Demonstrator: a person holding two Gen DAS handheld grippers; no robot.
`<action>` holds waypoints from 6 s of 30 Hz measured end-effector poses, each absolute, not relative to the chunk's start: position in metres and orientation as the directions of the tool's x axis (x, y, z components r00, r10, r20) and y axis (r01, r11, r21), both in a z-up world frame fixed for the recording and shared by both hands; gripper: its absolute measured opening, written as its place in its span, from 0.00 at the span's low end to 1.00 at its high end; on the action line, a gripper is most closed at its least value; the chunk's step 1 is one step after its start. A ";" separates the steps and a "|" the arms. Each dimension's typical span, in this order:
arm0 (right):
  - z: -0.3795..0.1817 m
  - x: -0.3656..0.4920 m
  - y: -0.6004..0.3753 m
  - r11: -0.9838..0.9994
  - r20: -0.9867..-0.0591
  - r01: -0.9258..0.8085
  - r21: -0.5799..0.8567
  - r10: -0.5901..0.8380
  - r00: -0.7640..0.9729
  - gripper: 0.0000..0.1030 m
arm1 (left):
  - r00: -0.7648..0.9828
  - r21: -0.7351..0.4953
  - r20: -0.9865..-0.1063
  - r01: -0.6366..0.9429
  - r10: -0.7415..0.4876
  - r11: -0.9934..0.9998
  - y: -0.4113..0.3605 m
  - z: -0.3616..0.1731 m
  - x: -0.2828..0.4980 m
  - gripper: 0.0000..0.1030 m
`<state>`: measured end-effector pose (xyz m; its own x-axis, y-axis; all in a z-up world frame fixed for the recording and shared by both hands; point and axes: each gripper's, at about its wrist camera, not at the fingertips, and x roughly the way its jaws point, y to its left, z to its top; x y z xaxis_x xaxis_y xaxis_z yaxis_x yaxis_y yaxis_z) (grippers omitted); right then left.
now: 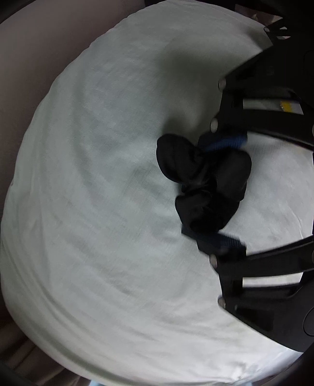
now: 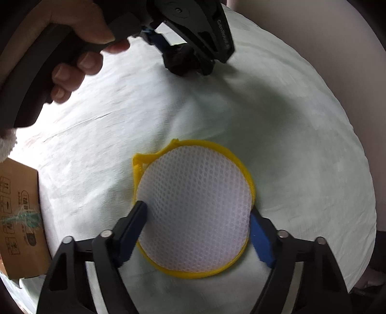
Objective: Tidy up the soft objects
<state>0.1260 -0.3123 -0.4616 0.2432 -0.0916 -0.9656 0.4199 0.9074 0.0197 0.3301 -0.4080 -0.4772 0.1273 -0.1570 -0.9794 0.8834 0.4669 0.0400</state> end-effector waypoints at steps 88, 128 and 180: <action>-0.348 0.225 -0.058 0.902 -0.908 0.140 0.408 0.384 0.168 0.41 | 0.224 -0.087 -0.964 0.237 -0.142 0.968 0.115 -0.330 0.220 0.24; -0.116 0.122 -0.048 0.986 -0.821 0.011 0.165 0.131 0.556 0.92 | 0.562 -0.045 -0.812 0.215 -0.161 0.976 0.163 -0.120 0.132 1.00; 0.006 0.018 -0.097 0.998 -0.576 0.058 0.040 -0.024 0.817 1.00 | 0.850 -0.012 -0.518 0.105 -0.096 0.994 0.111 0.018 0.018 1.00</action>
<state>0.0176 -0.0974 0.0064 0.8168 -0.0240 -0.5765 0.0577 0.9975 0.0403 0.0181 0.1113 0.0176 0.8499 -0.0962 -0.5180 0.1051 0.9944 -0.0123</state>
